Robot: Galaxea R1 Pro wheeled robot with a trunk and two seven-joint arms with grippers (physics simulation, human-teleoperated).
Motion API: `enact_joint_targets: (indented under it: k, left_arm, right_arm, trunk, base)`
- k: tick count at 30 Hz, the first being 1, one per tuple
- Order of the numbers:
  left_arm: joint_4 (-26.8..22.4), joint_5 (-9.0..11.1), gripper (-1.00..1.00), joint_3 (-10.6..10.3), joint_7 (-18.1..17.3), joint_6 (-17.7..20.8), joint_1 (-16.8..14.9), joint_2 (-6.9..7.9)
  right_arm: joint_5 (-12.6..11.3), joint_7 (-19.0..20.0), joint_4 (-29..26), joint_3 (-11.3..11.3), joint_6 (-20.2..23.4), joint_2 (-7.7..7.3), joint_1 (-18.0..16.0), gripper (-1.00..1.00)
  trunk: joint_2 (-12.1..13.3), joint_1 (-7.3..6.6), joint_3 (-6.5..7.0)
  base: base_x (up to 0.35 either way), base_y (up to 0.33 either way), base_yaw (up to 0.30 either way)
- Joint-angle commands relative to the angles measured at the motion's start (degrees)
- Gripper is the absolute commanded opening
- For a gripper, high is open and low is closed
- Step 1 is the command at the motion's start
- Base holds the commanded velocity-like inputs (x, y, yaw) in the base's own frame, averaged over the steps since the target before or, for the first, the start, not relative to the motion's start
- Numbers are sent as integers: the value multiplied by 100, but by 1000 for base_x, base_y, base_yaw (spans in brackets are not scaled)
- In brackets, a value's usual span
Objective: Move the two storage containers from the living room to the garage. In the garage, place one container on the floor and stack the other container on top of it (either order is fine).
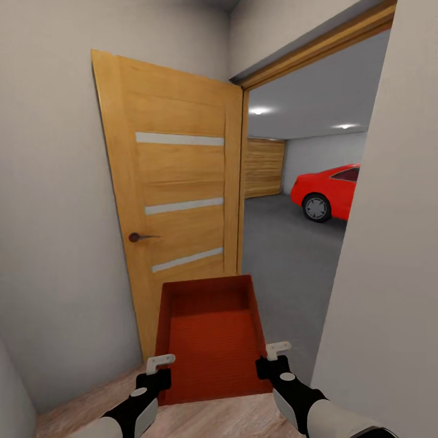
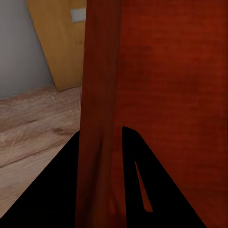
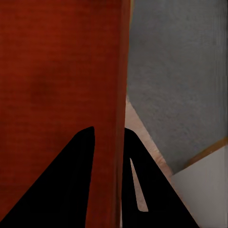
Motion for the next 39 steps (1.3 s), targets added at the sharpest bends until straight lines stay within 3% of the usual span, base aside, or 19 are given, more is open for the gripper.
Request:
enact_joint_targets:
  k: [1, 18, 32, 39]
  left_arm:
    - [8, 313, -100, 255, 22, -7, -3, -25]
    - [6, 313, -100, 255, 21, -7, -3, -25]
    - [6, 313, -100, 255, 22, -7, -3, -25]
    - [7, 313, -100, 255, 13, -7, -3, -22]
  right_arm:
    - [-297, -17, -13, -295, -344, 141, -9, -100]
    - [-299, -17, -13, -295, -344, 141, -9, -100]
    - [-304, -17, -13, -295, -344, 141, -9, -100]
    - [-304, -17, -13, -295, -344, 141, -9, -100]
  trunk:
    - [-8, 5, -6]
    - [-8, 5, 44]
    - [-8, 5, 82]
    - [-8, 5, 102]
  base:
    - [295, 187, -269]
    - [292, 179, -271]
    - [41, 26, -274]
    - [131, 206, -274]
